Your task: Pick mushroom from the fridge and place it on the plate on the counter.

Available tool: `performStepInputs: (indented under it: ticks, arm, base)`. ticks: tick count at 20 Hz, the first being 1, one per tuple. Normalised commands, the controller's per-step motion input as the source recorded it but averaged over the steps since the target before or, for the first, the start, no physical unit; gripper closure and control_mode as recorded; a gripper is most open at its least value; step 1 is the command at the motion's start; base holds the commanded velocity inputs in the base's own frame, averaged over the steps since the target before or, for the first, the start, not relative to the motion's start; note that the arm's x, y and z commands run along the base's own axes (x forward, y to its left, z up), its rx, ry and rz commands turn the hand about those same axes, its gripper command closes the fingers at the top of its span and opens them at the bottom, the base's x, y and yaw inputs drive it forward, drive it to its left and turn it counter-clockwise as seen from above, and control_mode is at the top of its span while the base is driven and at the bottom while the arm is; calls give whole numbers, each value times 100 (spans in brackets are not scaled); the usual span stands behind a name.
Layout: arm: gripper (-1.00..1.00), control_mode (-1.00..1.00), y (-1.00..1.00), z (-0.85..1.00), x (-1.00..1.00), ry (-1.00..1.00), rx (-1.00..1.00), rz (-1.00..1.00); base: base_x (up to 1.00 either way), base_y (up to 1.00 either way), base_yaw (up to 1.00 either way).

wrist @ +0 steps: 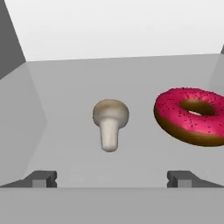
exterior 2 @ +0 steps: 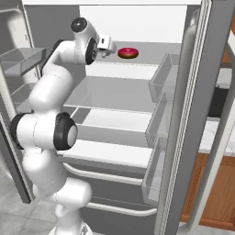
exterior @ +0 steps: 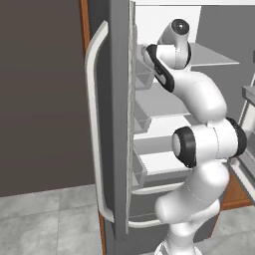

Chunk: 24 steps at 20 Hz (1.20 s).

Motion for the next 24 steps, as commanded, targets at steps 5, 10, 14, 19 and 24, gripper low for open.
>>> performStepInputs:
  ticks: [5, 10, 14, 19, 24]
  arm:
    - [-100, -100, 0, -9, 45, 2, 0, 0]
    - [-100, -100, 0, -18, 40, 2, 0, 0]
    - [-100, -100, 0, -16, 26, 3, 0, 0]
    - [-100, -100, 0, -19, 16, 6, 0, 0]
    - [-100, -100, 0, -8, 3, 1, 0, 0]
  base:
    - [0, 0, 0]
    - [0, 0, 0]
    - [0, 0, 0]
    - [0, 0, 0]
    - [0, 0, 0]
